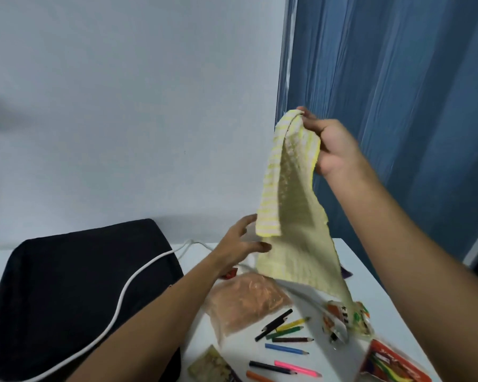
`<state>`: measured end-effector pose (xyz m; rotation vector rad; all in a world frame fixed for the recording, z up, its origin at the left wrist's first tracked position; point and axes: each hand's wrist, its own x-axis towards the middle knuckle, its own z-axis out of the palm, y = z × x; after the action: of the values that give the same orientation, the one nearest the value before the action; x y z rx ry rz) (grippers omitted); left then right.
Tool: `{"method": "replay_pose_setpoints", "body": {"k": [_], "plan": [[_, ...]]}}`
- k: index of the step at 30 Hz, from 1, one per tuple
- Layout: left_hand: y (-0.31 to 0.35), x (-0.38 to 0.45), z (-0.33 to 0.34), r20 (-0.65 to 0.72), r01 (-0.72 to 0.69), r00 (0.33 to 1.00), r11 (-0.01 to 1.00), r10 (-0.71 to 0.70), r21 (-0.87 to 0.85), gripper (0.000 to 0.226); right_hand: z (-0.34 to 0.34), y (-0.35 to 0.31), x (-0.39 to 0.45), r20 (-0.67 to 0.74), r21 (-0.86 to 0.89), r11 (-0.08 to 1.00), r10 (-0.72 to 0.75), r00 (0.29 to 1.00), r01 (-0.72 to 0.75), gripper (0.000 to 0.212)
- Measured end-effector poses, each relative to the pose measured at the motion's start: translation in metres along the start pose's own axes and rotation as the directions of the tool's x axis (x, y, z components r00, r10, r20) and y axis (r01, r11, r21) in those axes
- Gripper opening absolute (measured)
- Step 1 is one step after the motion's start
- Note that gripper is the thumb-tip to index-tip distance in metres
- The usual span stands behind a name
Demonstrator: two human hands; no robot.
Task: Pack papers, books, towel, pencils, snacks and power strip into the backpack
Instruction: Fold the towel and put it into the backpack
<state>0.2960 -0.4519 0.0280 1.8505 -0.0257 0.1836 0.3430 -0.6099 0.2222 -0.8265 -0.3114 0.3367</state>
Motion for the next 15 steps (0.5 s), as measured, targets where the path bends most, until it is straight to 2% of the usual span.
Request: {"method": "replay_pose_setpoints", "body": {"k": [3,6,9,10,11,13,15], "plan": [[0.014,0.002,0.016,-0.098,-0.029,0.995,0.998,0.025,-0.048,0.006,0.007,0.003,0.003,-0.056,0.057,0.998,0.029,0.998,-0.026,0.021],[0.028,0.001,0.022,-0.106,-0.068,0.993,0.986,0.052,-0.154,0.015,0.006,0.001,0.003,-0.086,0.130,0.991,0.046,0.995,-0.034,0.021],[0.037,0.001,0.027,-0.023,-0.151,0.988,0.983,0.150,-0.101,0.077,0.009,-0.001,0.001,-0.096,0.143,0.989,0.057,0.994,-0.043,0.021],[0.044,0.000,0.029,0.004,-0.174,0.985,0.982,0.175,-0.071,0.080,0.012,0.000,-0.001,-0.092,0.123,0.991,0.060,0.994,-0.049,0.022],[0.047,-0.001,0.033,0.011,-0.200,0.980,0.979,0.201,-0.048,0.066,0.015,0.000,-0.003,-0.082,0.113,0.992,0.066,0.994,-0.057,0.022],[0.055,-0.006,0.036,-0.006,-0.218,0.976,0.976,0.218,-0.025,0.020,0.020,-0.002,-0.005,-0.064,0.099,0.994,0.057,0.996,-0.050,0.022],[0.064,-0.014,0.031,-0.034,-0.199,0.980,0.978,0.197,-0.065,0.036,0.016,-0.011,-0.004,-0.059,0.149,0.989,0.015,0.998,-0.006,0.022]]}}
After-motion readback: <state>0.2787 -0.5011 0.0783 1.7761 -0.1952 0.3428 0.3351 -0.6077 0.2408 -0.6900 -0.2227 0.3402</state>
